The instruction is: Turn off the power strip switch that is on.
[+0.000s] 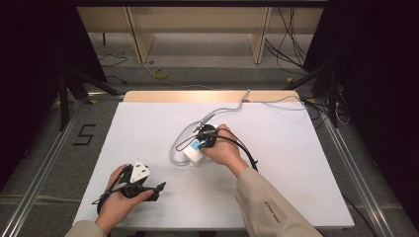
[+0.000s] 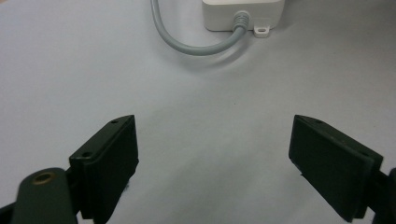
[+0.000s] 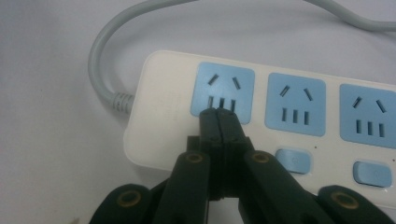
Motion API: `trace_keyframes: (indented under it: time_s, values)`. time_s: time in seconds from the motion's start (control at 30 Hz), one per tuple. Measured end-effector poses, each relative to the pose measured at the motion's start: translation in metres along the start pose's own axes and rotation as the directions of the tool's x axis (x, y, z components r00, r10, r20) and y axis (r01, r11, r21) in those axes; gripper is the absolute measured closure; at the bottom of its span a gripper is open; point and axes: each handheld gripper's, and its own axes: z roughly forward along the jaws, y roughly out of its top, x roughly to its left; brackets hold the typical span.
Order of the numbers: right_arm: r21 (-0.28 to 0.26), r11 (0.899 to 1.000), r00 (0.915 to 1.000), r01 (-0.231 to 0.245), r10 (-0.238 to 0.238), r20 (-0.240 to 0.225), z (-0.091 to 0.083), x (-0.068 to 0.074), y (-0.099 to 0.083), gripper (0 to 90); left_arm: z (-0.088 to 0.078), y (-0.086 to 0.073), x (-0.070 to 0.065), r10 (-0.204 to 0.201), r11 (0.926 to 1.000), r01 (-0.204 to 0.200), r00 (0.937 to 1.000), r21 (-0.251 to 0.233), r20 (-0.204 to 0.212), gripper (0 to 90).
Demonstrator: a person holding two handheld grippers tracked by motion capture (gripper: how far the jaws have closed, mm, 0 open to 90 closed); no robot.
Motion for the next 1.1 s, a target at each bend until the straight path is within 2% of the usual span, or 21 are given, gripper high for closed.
trace_keyframes:
  time_s: [0.27,0.3,0.37,0.6,1.1]
  values:
    - [-0.010,1.000,0.9999,0.002,-0.002,0.013,0.000,0.001,0.000,90.0,0.000,0.000,0.000,0.000,1.0000,0.000,1.0000,0.000,0.001,15.4]
    - [-0.045,0.999,0.9999,-0.005,0.005,0.010,-0.001,0.001,0.000,90.0,0.000,0.000,0.000,0.000,1.0000,0.000,1.0000,0.000,0.001,15.3]
    - [-0.028,1.000,0.9999,0.001,-0.001,0.016,-0.002,0.002,0.000,90.0,0.000,0.000,0.000,-0.001,1.0000,0.001,1.0000,0.000,0.002,15.4]
    - [-0.071,0.997,0.9993,0.023,-0.021,0.030,-0.004,0.005,-0.003,85.9,0.000,0.000,0.001,0.002,1.0000,-0.002,1.0000,0.005,0.002,15.4]
    - [-0.120,0.993,0.9987,-0.010,0.016,0.049,-0.029,-0.005,-0.021,72.9,0.000,-0.001,0.001,0.001,1.0000,-0.001,1.0000,0.005,0.001,15.4]
